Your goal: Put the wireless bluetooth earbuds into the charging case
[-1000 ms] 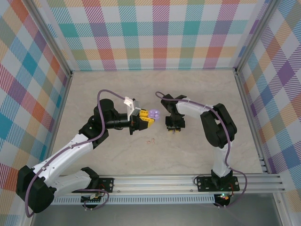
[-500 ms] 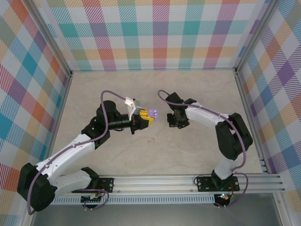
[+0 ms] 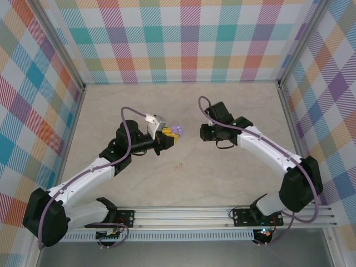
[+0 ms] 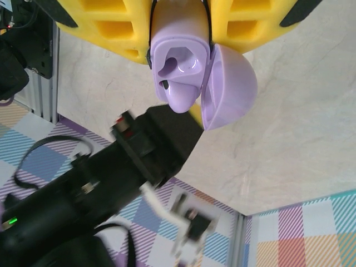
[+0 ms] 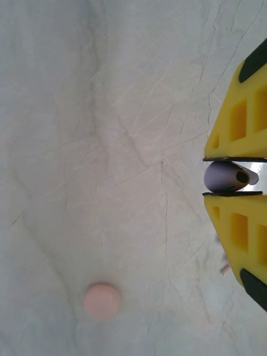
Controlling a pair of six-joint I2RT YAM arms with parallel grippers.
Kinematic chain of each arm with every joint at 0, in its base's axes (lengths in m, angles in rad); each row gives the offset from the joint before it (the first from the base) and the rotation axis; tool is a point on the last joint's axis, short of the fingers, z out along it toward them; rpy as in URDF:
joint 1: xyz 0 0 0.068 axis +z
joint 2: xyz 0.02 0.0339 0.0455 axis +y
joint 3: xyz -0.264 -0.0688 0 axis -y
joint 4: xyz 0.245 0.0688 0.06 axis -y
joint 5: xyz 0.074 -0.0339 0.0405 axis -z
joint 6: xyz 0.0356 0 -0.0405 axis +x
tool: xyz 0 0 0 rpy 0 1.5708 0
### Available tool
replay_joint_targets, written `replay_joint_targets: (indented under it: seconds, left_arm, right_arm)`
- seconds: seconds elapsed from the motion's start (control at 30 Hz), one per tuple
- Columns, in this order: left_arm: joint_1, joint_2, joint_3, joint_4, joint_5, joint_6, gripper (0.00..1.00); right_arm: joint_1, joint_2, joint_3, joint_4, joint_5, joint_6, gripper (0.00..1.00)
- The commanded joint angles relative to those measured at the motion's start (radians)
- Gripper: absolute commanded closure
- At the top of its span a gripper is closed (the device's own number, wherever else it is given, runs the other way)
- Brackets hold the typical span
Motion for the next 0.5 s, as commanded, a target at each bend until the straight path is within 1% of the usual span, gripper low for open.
replay_joint_targets:
  seconds: [0.0,0.23,0.47]
  left_arm:
    - [0.012,0.006,-0.019,0.079,-0.013,-0.024,0.88]
    - [0.012,0.042,-0.026,0.119,0.012,-0.028,0.88]
    - [0.012,0.082,-0.019,0.17,0.063,-0.024,0.88]
  right_arm:
    - [0.003,-0.077,-0.011,0.054,-0.071,-0.042,0.79]
    - [0.003,-0.186,-0.009,0.127,-0.177,-0.072,0.78]
    - [0.005,-0.212,-0.005,0.216,-0.314,-0.062,0.78]
